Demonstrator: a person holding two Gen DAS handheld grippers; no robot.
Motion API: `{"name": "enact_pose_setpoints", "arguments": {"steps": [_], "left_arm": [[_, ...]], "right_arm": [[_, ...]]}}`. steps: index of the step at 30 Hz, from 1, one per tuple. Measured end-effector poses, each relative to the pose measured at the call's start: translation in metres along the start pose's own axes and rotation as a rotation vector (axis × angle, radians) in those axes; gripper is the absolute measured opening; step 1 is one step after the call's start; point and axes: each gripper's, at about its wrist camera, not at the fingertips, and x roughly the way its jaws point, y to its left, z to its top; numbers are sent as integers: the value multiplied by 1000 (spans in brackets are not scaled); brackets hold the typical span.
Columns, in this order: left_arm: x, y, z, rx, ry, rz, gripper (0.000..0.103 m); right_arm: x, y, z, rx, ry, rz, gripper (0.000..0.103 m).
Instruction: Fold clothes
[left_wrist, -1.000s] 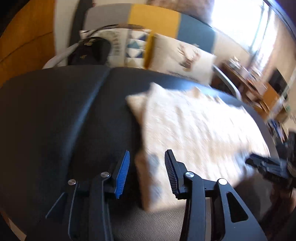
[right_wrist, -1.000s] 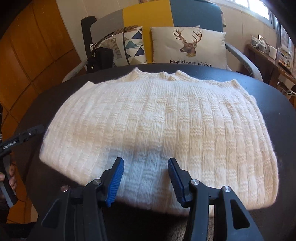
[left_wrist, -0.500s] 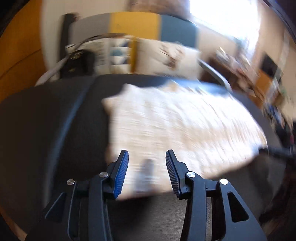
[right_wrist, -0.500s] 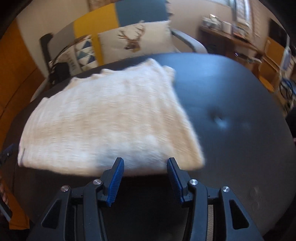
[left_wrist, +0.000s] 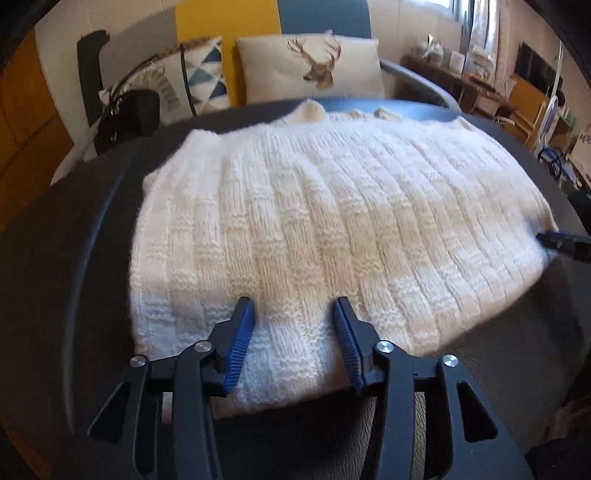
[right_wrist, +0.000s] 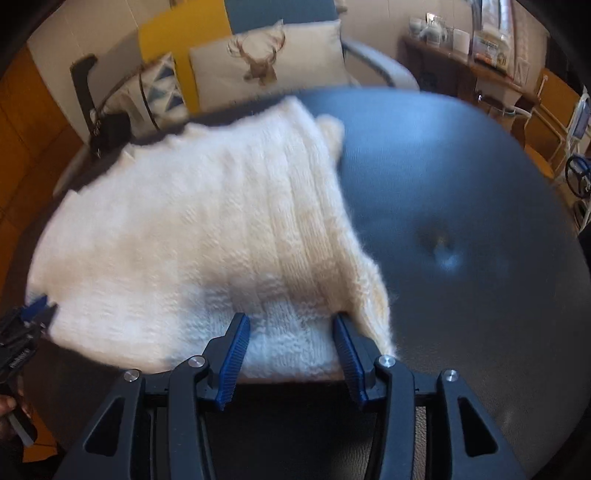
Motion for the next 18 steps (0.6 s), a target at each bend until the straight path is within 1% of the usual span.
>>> {"name": "enact_pose_setpoints", "arguments": {"steps": [1,2,4,5,7,8,9,11,12,14,17,18], "left_arm": [[-5,2,1,-3,-8,-17,49],[-11,7,5,-28,-25,-61,49],[-24,21,14,-105,-59,-164,49],[-27,30,18,-146,-61,-199,49],[-31,54,21,-245,-66,-260,49],[-32,64,22,-286,-62,-270,49],[-29,74,22,-311,-53,-256,49],[-24,96,20,-344,-41,-236,49],[-21,106,18,-363,-32,-228,49],[-11,123,15,-402,-9,-245,50],[-1,144,12,-440,10,-232,51],[3,150,13,-438,12,-237,52]], "right_arm": [[-2,3,0,-32,-1,-10,49],[-5,6,3,-53,14,-6,49],[-22,1,13,-27,-22,118,49],[-29,-6,20,1,-44,194,49],[-38,-23,37,50,-97,237,50],[-36,-36,45,81,-101,254,50],[-33,-49,53,113,-103,271,50],[-20,-73,67,176,-75,326,50],[-11,-82,72,206,-54,372,50],[5,-95,82,245,-15,446,50],[28,-96,92,245,60,468,51],[36,-97,90,236,86,445,51]]}}
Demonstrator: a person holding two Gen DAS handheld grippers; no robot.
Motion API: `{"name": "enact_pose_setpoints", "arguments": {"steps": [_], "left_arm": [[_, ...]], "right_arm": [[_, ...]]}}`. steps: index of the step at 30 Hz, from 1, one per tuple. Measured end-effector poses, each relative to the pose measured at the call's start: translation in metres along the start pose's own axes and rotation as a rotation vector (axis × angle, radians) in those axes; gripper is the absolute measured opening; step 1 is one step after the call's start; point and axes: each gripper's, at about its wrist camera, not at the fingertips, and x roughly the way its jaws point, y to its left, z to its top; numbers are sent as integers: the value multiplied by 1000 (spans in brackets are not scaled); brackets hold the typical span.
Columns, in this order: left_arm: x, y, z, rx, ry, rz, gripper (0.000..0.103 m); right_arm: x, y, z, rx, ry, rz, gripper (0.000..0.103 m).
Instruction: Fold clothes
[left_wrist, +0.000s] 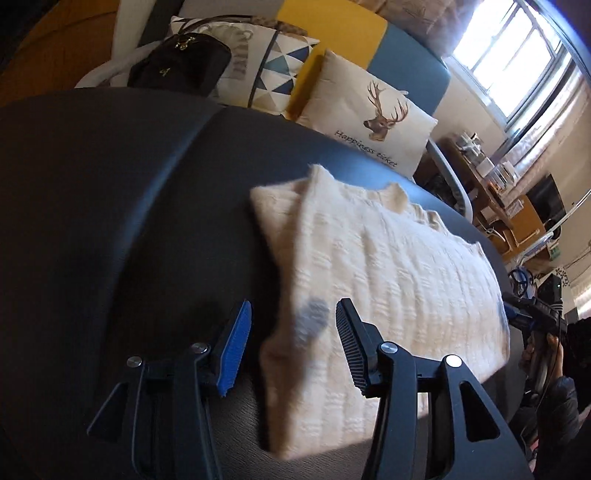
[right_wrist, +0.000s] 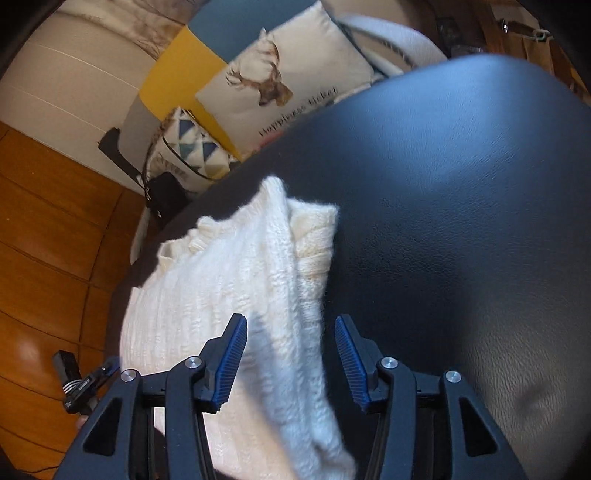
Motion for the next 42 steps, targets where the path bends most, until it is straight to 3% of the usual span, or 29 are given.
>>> {"name": "enact_pose_setpoints", "arguments": {"steps": [2,7,9,11,15,21,28,29,30,31,32,36,42], "left_arm": [[6,3,3,1,14,-16,54],[22,8,7,21,62,-76,57],[24,11,5,17,73,-91,59],[27,15,5,6,88,-111,60],[29,17,8,25,103,-116,62],[39,10,18,63,130,-114,67],[51,-8,25,116,126,-92,71],[52,-10,24,115,124,-97,57],[53,-12,23,114,121,-101,34],[52,-14,22,112,111,-99,32],[48,-15,20,108,93,-89,24],[34,-20,11,94,16,-48,18],[-11,-24,-16,98,-143,19,17]], "right_arm": [[12,0,5,-7,49,-8,54],[23,4,13,-34,75,45,73],[27,3,15,-30,78,75,77],[30,1,16,-19,90,130,77],[40,11,13,-82,97,128,73],[39,32,7,-218,105,-59,48],[41,36,8,-244,128,-89,53],[42,36,8,-242,128,-85,54],[43,36,8,-242,129,-81,54],[44,39,7,-270,130,-98,53],[44,44,6,-285,131,-131,49],[45,66,1,-368,103,-235,24],[53,92,3,-446,60,-295,19]]}}
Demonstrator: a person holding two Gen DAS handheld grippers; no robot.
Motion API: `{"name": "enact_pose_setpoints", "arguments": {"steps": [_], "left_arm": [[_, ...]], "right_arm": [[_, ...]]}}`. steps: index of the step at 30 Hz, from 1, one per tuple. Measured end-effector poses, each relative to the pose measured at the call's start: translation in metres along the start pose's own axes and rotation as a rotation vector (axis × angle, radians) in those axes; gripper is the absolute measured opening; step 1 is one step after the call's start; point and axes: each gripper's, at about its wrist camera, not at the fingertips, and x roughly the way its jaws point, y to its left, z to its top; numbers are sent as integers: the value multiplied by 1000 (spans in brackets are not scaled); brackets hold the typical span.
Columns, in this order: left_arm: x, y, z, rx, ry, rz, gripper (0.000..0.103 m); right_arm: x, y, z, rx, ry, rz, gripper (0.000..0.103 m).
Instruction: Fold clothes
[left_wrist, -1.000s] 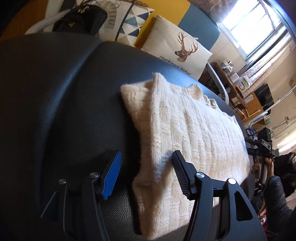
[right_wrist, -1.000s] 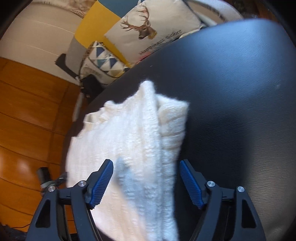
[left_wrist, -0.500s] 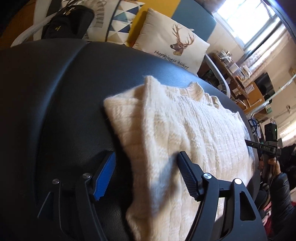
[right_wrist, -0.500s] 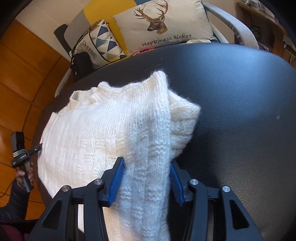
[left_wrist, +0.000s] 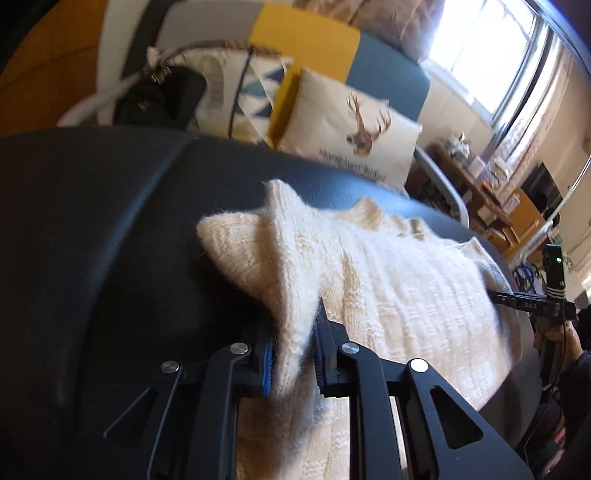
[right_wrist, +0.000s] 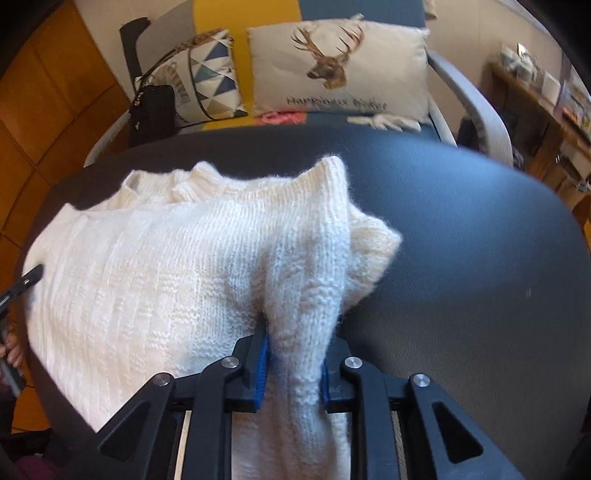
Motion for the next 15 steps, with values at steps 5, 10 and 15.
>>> {"name": "enact_pose_setpoints", "arguments": {"steps": [5,10,15], "left_arm": [[-48,21,-17,-27,-88,88,17],[-109,63,-38,-60,-187,233,17],[-152,98,-60,-117,-264,357,17]], "right_arm": [[24,44,32,-103,8,43,19],[62,132,79,-276,8,116,19],[94,241,126,-490,8,151,18]]}}
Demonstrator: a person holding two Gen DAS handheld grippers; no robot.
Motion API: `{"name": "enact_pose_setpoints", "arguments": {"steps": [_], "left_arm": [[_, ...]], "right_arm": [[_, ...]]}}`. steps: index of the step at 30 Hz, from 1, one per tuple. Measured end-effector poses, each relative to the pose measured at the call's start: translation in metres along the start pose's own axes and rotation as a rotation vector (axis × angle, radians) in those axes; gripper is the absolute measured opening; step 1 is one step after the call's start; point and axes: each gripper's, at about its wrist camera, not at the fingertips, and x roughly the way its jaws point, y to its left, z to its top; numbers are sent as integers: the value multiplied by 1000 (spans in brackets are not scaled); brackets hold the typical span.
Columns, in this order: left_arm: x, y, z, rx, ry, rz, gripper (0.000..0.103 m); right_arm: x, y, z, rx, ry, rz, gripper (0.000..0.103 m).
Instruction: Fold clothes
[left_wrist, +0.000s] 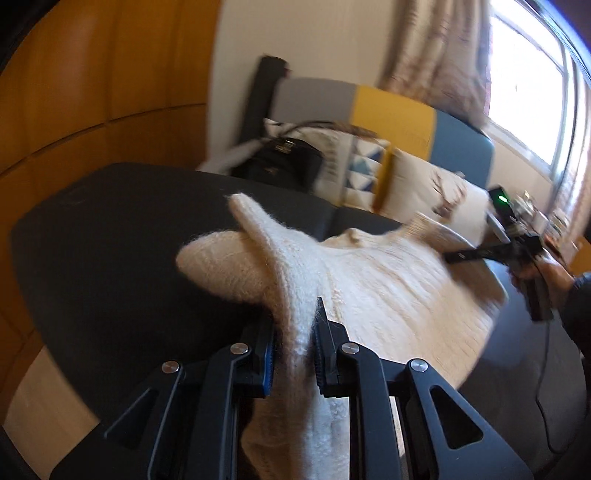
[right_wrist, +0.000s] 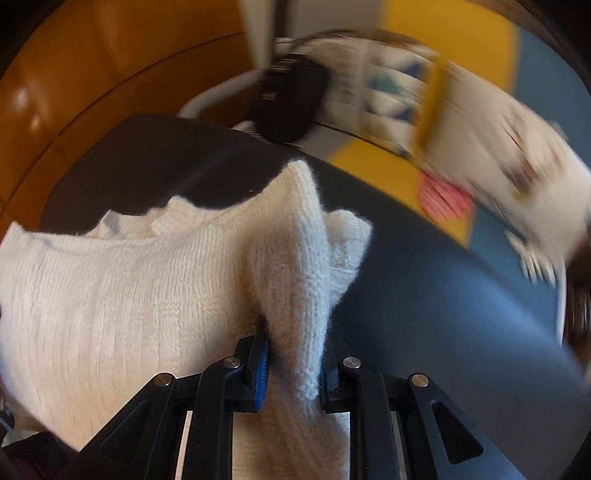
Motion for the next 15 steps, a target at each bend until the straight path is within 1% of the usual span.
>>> {"name": "enact_pose_setpoints", "arguments": {"steps": [3,5,7,8,9,10,11,12,13,14,15], "left_arm": [[-2,21,-10,-32,-8,77,17],[7,36,-18,-66,28,120,17],[16,47,-27,-93,73,137,18],[20,52,-31,-99,94,145,19],[24,56,-34,-107,117,145,19],[28,59,-37,-125,142,135,20],[30,58,-38,-129,153,131,22],[31,55,-38,-118,155,134,24],[32,53,-38,-107,157,136,24],[32,52,-39,-99,159,138,27],[30,53,-39,-94,161,138,28]], "right_arm": [[24,42,46,-119,13,-17,18],[40,70,76,-197,22,-29,18],[63,82,92,-230,42,-71,18],[73,88,100,-244,52,-91,22],[80,86,107,-216,56,-88,28],[87,85,114,-187,60,-84,30],[93,83,121,-159,63,-81,35],[100,81,128,-131,67,-77,37],[96,77,129,-110,57,-73,37],[93,74,130,-91,47,-70,40],[86,75,130,-105,22,-101,40]]}}
